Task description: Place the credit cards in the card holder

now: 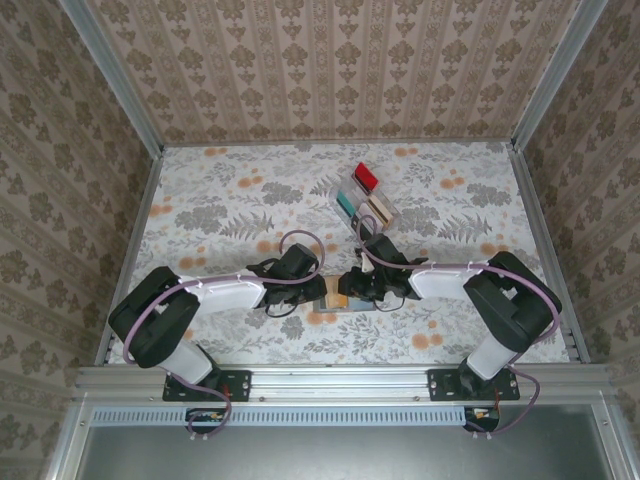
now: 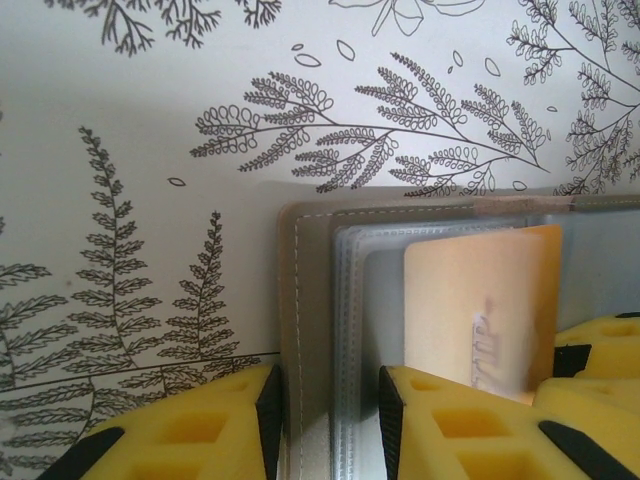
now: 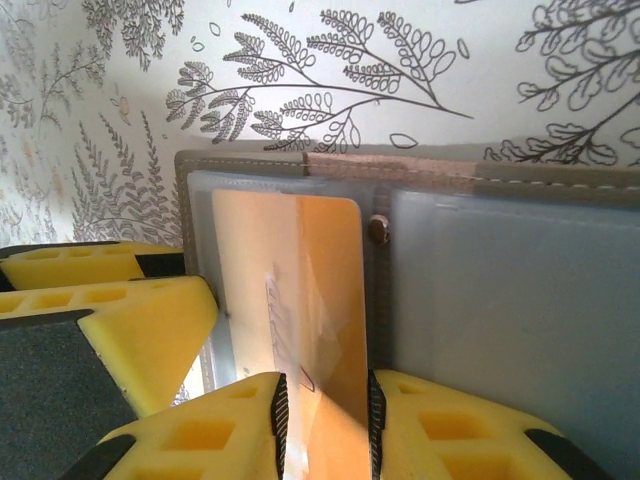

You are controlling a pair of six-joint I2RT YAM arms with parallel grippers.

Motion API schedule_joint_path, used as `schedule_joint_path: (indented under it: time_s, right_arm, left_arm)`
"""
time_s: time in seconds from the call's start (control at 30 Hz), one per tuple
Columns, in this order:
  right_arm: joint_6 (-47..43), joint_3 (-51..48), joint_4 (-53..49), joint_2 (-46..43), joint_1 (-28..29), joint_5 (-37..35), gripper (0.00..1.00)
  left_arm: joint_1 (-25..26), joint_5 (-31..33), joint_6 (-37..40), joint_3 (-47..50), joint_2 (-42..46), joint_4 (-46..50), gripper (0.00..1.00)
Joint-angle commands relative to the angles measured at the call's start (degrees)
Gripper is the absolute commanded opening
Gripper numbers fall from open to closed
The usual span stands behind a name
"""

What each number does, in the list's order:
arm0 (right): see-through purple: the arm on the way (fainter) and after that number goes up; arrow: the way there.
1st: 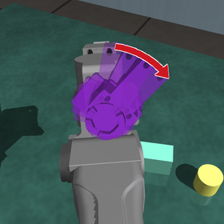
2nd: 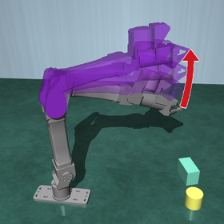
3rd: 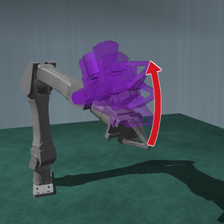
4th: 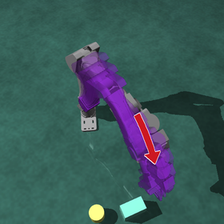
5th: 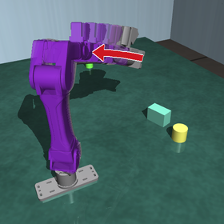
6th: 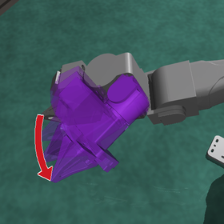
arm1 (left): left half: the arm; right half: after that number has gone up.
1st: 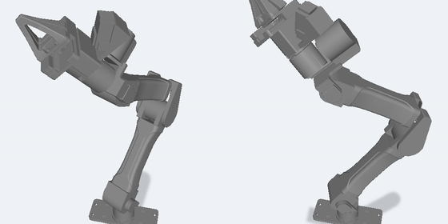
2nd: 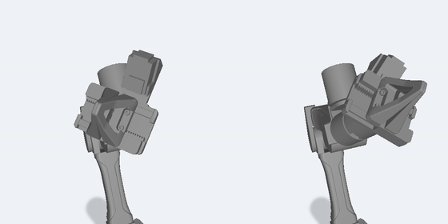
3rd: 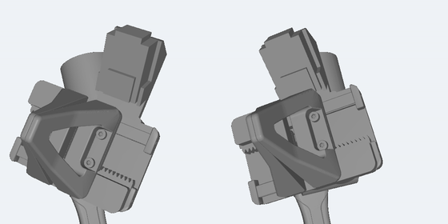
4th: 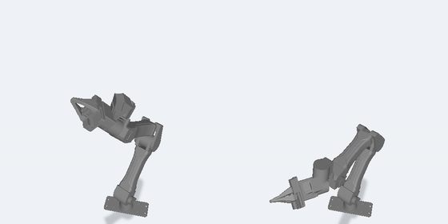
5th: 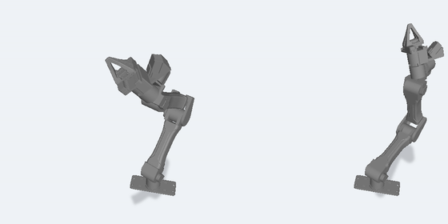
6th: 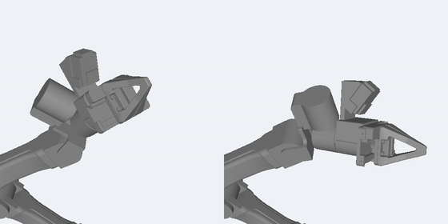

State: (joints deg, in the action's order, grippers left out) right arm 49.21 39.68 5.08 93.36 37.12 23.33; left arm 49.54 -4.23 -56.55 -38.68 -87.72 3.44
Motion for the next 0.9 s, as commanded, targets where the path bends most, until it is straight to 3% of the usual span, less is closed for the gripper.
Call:
schedule_joint_path:
  time_s: [0.0, 0.23, 0.53, 0.87]
  right_arm:
    - [-1.3, 1.2, -4.9, -1.2, 0.1, -2.1, 0.30]
    - [-1.1, 1.4, -2.2, -0.2, 0.1, 0.9, 0.12]
    - [2.1, 1.9, 4.3, 2.0, 0.4, 5.2, 0.12]
    - [1.1, 3.4, 0.7, 1.8, 0.6, 3.3, 0.13]
  left_arm:
    - [0.5, 0.7, -0.6, -0.7, -0.2, 0.3, 0.33]
    - [0.5, 0.5, -0.6, -0.5, -0.3, -0.4, 0.33]
    - [0.5, -0.1, -0.7, -1.0, -0.5, -1.6, 0.35]
    - [0.6, 0.2, -0.9, -0.8, -0.2, -0.8, 0.35]
